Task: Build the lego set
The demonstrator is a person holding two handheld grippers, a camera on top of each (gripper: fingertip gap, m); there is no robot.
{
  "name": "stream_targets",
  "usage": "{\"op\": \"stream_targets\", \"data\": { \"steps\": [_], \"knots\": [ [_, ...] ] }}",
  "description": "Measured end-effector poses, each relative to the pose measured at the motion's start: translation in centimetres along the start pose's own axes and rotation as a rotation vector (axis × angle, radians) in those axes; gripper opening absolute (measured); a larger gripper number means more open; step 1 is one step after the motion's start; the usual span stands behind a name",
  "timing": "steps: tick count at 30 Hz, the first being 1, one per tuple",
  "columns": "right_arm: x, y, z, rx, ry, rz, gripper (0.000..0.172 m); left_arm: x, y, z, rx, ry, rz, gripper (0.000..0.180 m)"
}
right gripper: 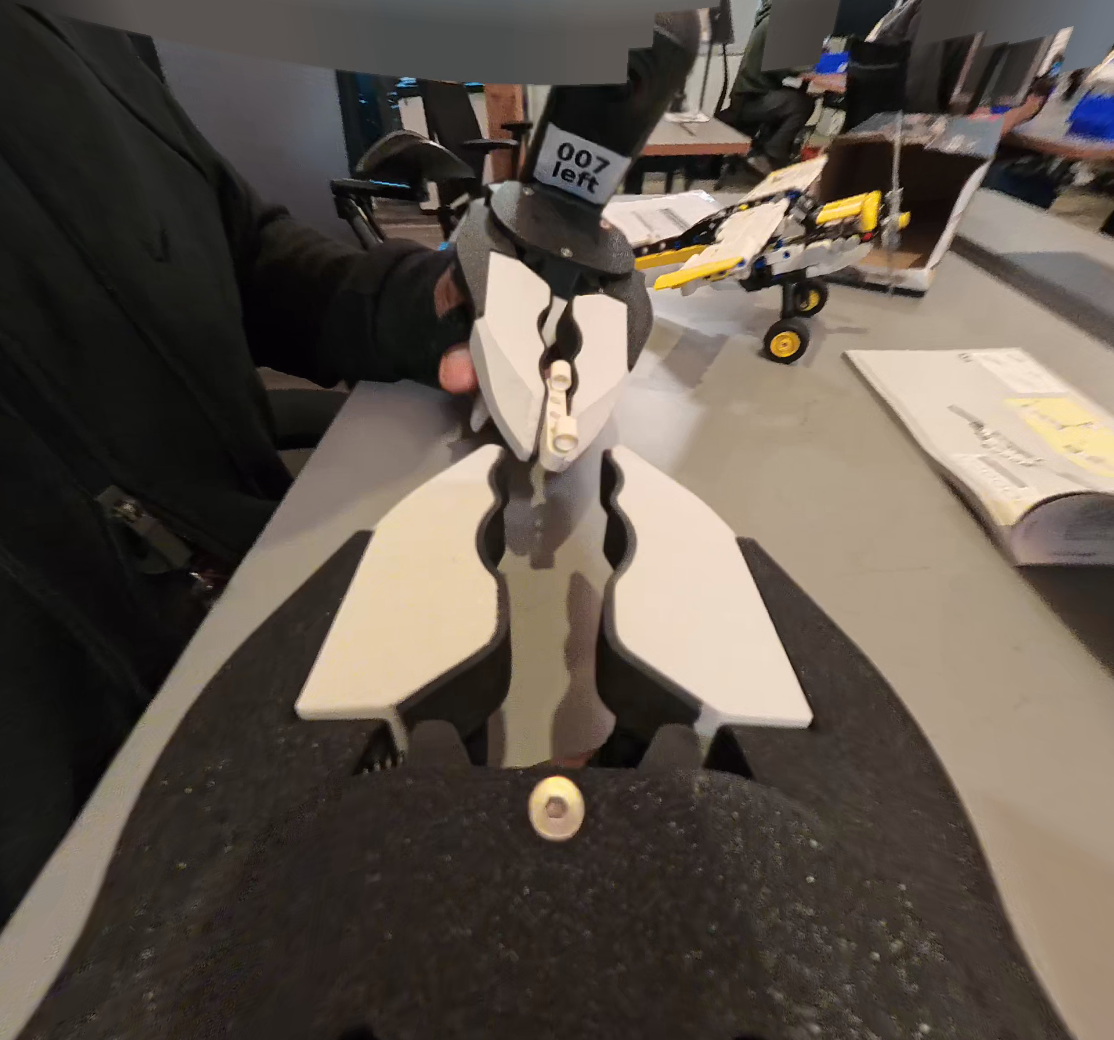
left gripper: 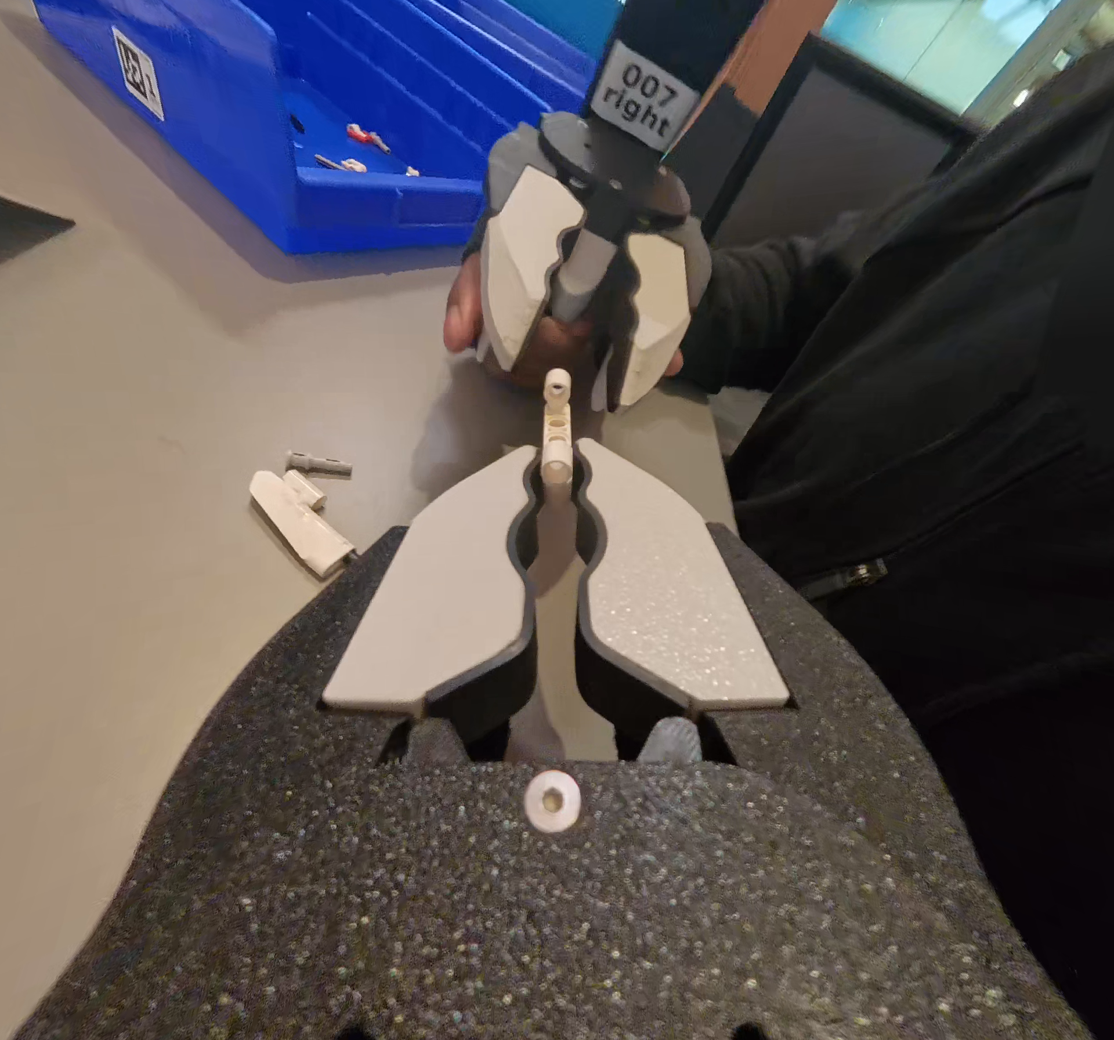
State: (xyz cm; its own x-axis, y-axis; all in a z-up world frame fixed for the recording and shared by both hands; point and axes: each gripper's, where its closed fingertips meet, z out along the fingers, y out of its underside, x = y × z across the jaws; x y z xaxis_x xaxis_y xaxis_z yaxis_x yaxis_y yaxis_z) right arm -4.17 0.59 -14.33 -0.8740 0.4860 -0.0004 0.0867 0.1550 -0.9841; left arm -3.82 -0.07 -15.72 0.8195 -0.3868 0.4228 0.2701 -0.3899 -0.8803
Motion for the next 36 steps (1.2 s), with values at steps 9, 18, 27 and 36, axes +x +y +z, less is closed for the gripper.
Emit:
{"op": "stream_targets", "data": {
  "steps": [9,18,27,36],
  "knots": [
    [-0.5,-0.8,1.1,-0.059,0.104,-0.412,0.041,1.3,-0.2,-0.5,0.026,0.174,-0.296,0.007],
    [-0.9,-1.0,1.9,-0.074,0.117,-0.518,0.032,2.2,-0.2,-0.6,0.04,0.26,-0.419,0.008],
    [-1.3,-0.9,1.7,-0.053,0.092,-0.531,0.019,2.5,-0.4,-0.3,0.051,0.297,-0.465,0.008],
    [-1.3,-0.6,1.7,-0.084,0.098,-0.522,0.016,2.4,-0.4,-0.2,0.061,0.293,-0.475,0.008]
  ]
}}
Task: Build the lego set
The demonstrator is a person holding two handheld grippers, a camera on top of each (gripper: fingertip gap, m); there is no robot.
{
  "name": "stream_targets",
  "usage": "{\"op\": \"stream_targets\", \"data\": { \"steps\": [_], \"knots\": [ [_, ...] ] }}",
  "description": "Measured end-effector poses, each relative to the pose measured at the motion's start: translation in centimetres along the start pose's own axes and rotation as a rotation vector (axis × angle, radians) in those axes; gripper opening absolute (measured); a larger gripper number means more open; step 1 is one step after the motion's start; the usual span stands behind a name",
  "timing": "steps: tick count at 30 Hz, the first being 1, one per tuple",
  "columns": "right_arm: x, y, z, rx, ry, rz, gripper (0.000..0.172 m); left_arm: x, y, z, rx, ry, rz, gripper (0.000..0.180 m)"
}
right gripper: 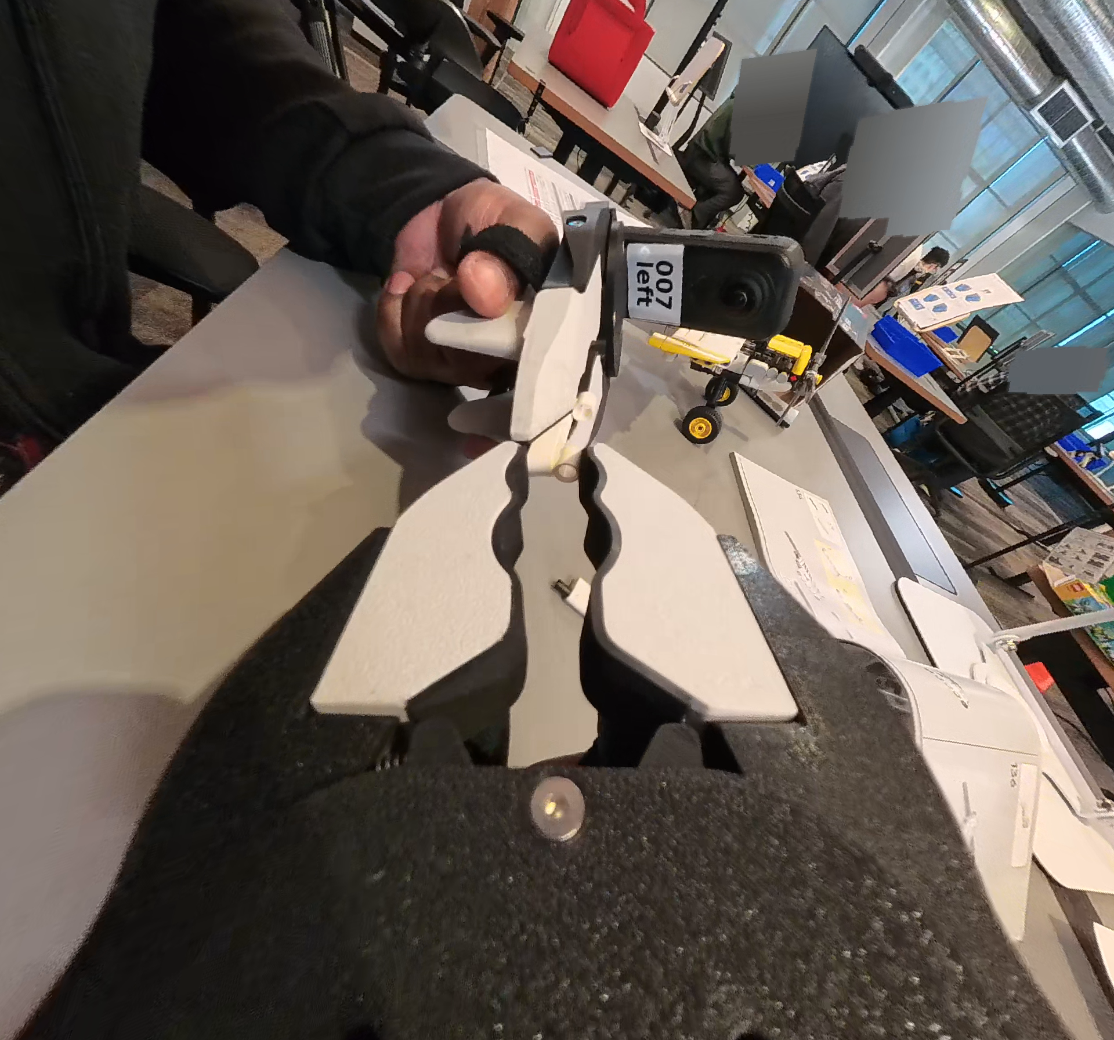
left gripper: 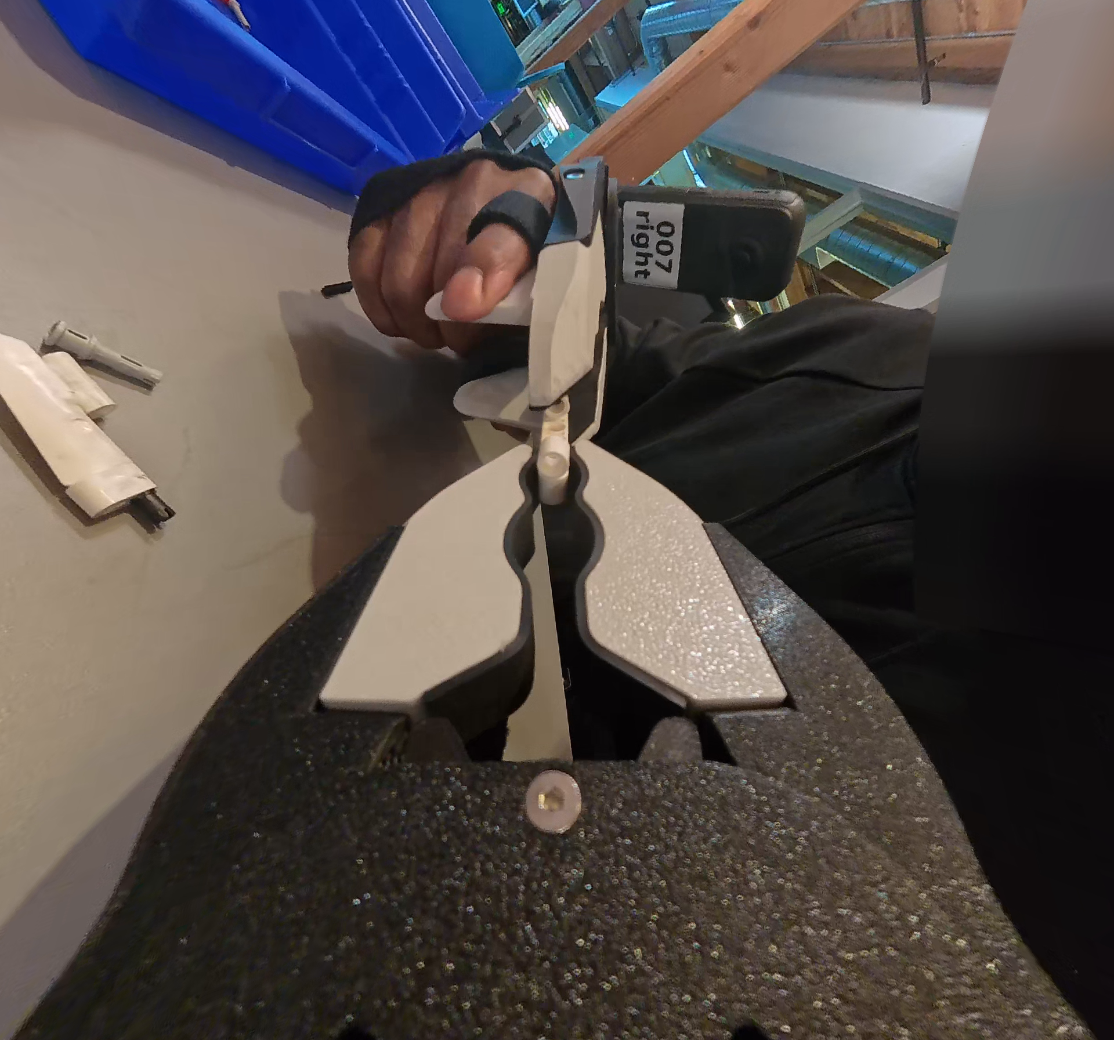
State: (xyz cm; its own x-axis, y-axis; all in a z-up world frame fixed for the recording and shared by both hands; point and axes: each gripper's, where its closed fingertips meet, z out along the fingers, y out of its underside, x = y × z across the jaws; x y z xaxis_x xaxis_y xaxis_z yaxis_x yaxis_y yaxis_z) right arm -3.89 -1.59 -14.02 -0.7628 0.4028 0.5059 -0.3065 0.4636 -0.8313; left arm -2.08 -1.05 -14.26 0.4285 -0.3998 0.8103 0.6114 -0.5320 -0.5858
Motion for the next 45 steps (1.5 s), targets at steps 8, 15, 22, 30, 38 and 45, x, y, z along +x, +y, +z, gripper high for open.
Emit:
{"op": "stream_targets", "data": {
  "steps": [8,15,22,30,38,45],
  "knots": [
    [0.9,2.4,0.4,-0.138,0.039,0.075,0.017,-2.7,-0.7,-0.6,0.031,-0.26,0.151,0.007],
    [2.3,8.2,-0.9,-0.509,0.161,0.215,0.016,-5.5,-1.4,-2.3,0.035,-0.558,0.288,0.008],
    [3.0,10.6,-2.5,-0.608,0.231,0.298,0.015,-6.4,-0.3,-1.2,-0.064,-0.653,0.375,0.007],
    [2.5,11.4,-2.9,-0.645,0.223,0.32,0.015,-6.8,0.2,-1.0,-0.107,-0.704,0.415,0.008],
    [2.6,12.5,-3.2,-0.68,0.24,0.339,0.015,-7.9,0.6,-0.7,-0.215,-0.875,0.574,0.008],
    [3.0,12.7,-3.4,-0.683,0.263,0.351,0.014,-8.7,2.0,0.1,-0.387,-0.975,0.768,0.008]
  ]
}}
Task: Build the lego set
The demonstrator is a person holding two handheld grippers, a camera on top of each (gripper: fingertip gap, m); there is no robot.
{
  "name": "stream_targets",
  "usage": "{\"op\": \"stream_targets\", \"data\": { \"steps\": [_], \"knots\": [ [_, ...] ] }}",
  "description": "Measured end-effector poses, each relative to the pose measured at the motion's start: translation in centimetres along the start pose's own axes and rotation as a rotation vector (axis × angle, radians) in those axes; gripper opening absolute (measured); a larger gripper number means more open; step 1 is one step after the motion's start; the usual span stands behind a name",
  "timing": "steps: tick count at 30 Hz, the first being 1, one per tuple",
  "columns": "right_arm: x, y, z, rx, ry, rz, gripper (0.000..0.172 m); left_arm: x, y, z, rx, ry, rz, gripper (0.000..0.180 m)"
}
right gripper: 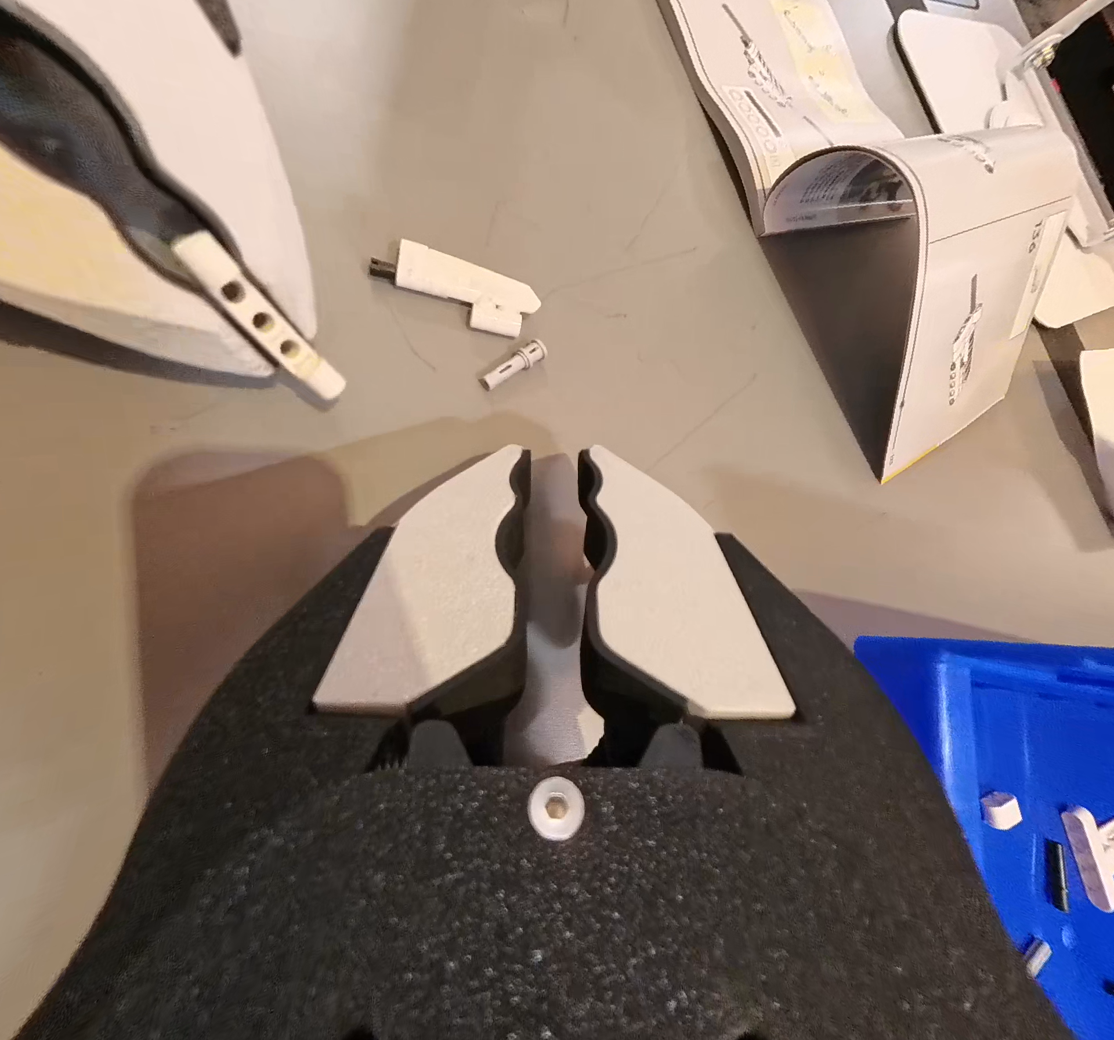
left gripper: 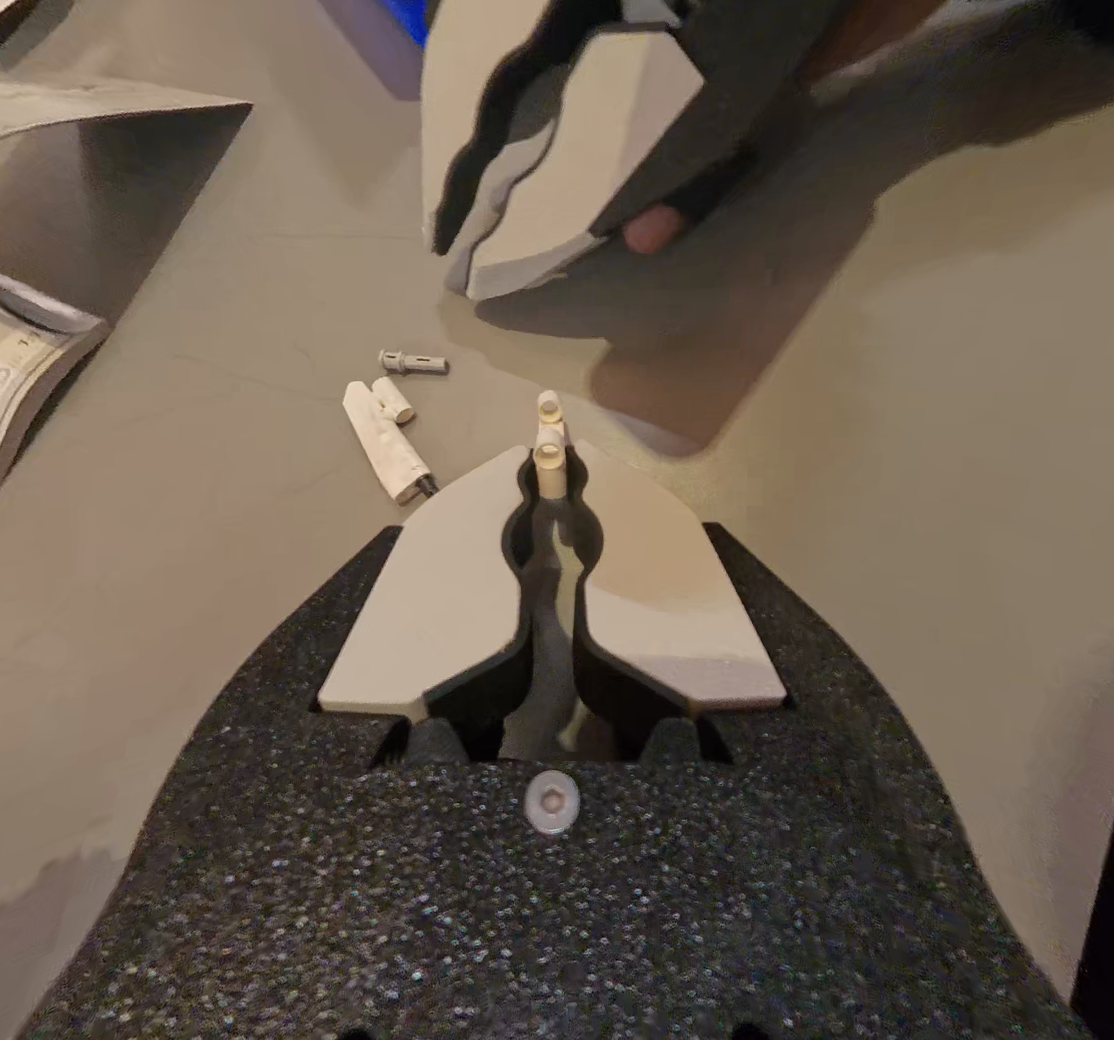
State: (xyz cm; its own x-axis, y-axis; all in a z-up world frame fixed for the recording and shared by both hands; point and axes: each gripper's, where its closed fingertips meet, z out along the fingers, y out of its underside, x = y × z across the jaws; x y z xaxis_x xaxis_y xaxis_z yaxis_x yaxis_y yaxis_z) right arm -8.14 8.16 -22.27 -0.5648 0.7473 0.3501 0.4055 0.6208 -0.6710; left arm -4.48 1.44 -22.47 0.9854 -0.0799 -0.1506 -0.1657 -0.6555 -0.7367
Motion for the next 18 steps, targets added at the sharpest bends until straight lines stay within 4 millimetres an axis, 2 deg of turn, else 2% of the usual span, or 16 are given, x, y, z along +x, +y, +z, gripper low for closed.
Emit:
{"op": "stream_targets", "data": {
  "steps": [5,9,12,18],
  "knots": [
    [0.2,0.0,0.0,0.005,0.016,0.004,0.014,1.0,-0.3,0.0,0.009,0.002,0.134,0.015],
    [0.3,0.0,0.0,0.007,0.032,0.003,0.014,1.2,-0.4,-0.1,0.013,-0.006,0.15,0.028],
    [0.3,0.1,-0.1,0.001,0.045,0.002,0.013,1.3,-0.9,-0.7,0.079,0.021,0.06,0.03],
    [0.6,0.1,-0.1,-0.001,0.09,0.027,0.012,-1.0,-2.4,-2.9,0.283,0.0,-0.141,0.03]
  ]
}}
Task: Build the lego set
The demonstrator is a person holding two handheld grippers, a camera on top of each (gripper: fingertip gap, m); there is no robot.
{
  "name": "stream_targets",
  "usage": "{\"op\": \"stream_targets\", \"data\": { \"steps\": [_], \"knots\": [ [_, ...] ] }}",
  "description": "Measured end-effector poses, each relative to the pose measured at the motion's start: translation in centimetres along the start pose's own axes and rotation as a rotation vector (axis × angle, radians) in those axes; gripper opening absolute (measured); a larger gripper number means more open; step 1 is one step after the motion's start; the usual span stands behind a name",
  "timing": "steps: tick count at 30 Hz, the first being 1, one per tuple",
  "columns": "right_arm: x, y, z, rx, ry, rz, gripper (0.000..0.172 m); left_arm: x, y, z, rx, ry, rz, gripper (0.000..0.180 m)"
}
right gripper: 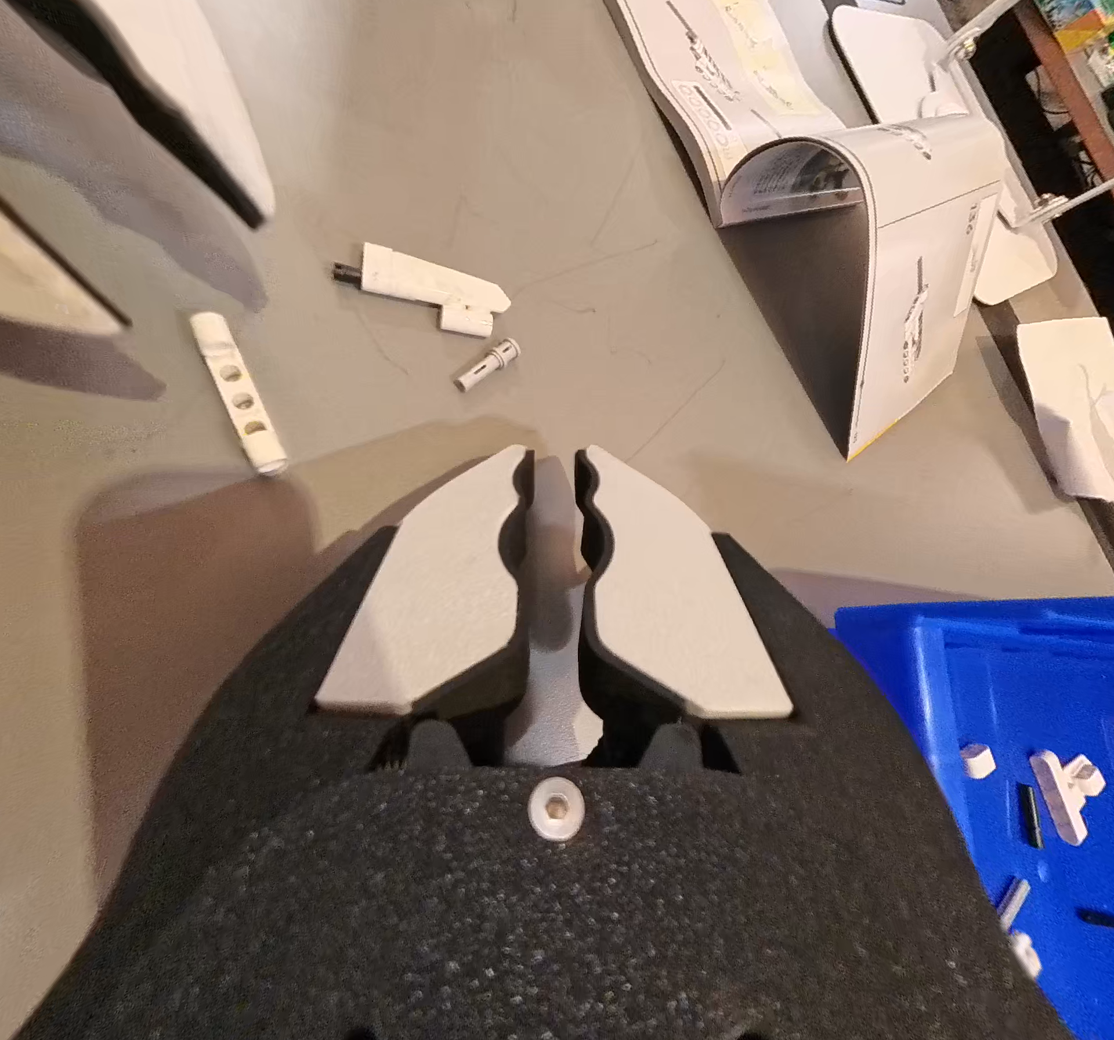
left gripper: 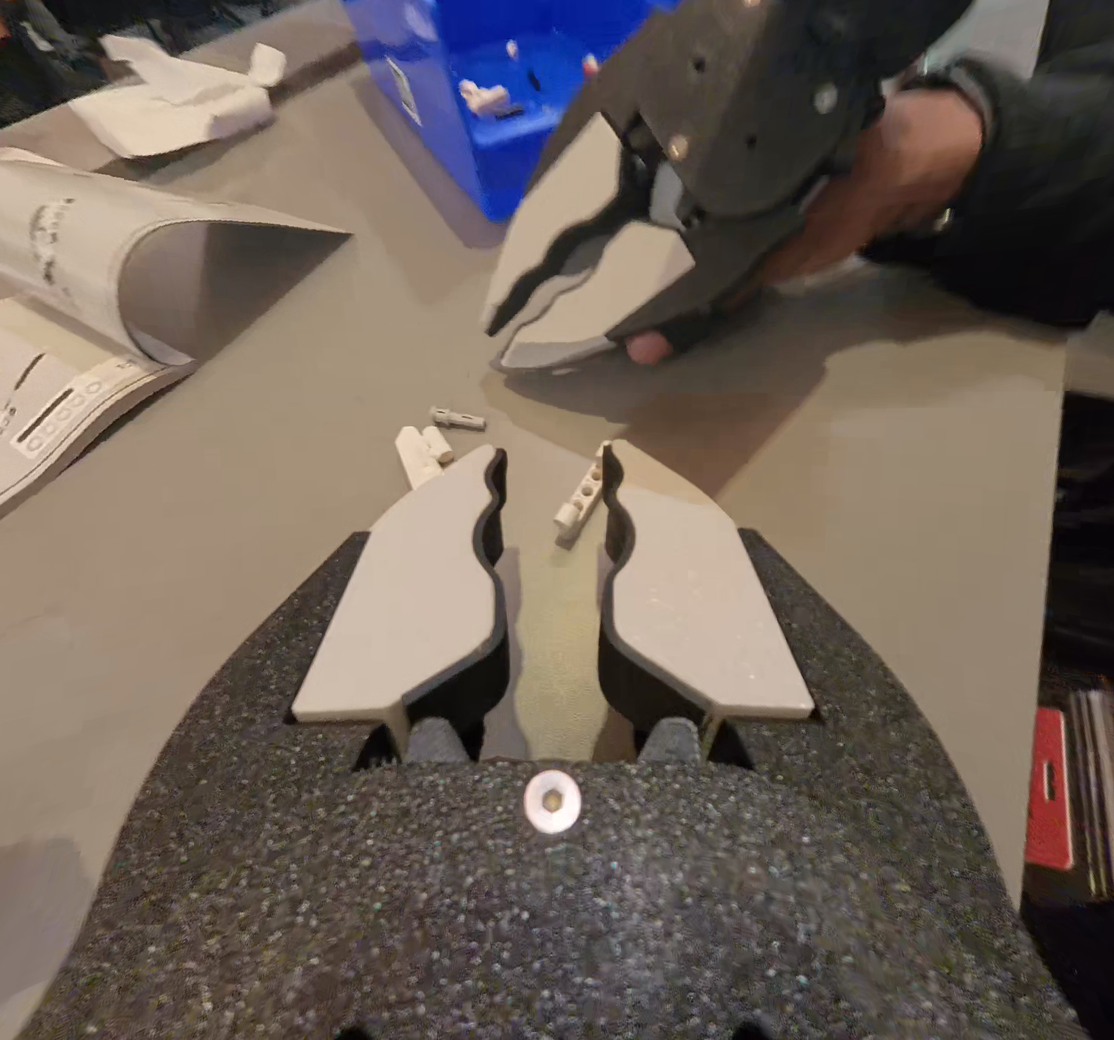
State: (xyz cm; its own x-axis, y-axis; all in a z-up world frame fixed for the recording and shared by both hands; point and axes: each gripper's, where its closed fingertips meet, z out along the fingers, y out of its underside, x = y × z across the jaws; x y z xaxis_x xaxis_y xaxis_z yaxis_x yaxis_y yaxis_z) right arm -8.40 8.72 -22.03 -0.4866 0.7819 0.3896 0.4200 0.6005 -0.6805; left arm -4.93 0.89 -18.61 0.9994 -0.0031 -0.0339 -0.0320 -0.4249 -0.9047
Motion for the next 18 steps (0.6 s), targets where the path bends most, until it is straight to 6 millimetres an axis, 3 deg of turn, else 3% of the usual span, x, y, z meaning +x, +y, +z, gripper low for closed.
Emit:
{"op": "stream_targets", "data": {
  "steps": [5,11,18],
  "knots": [
    [0.5,0.1,-0.1,-0.003,0.072,0.004,0.011,-1.3,-0.7,-1.0,0.082,0.01,-0.148,0.03],
    [1.2,0.2,-0.2,-0.013,0.149,-0.002,0.011,-1.8,-0.8,-0.7,0.075,-0.038,-0.127,0.029],
    [1.4,0.2,0.1,-0.021,0.136,0.031,0.01,-3.2,-5.8,-0.1,0.211,-0.093,0.066,0.024]
  ]
}}
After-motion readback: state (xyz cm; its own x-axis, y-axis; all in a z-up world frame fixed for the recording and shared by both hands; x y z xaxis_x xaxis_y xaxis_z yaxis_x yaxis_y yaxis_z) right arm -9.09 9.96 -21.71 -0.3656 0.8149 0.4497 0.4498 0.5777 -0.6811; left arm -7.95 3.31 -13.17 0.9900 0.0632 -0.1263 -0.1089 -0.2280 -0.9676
